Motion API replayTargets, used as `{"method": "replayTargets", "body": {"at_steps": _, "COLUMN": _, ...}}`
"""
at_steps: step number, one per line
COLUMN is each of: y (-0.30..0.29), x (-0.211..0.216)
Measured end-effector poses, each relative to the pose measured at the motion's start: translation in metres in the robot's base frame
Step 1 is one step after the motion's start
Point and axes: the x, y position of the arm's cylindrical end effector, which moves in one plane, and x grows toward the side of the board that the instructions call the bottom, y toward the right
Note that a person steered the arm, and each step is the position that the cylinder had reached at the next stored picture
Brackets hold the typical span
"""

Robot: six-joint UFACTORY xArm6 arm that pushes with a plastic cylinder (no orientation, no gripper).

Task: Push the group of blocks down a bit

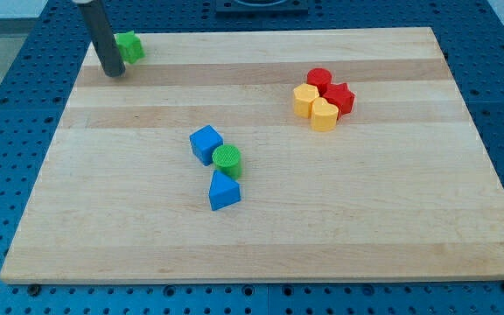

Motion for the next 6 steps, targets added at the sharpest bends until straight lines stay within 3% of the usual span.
{"method": "replayTargets", "body": {"at_steps": 1, "y": 0.012, "x": 0.018}}
{"method": "replayTargets", "body": {"at_steps": 3, "y": 0.094, "x": 0.037}}
{"method": "replayTargets", "body": {"at_steps": 6, "y": 0.179, "x": 0.130}}
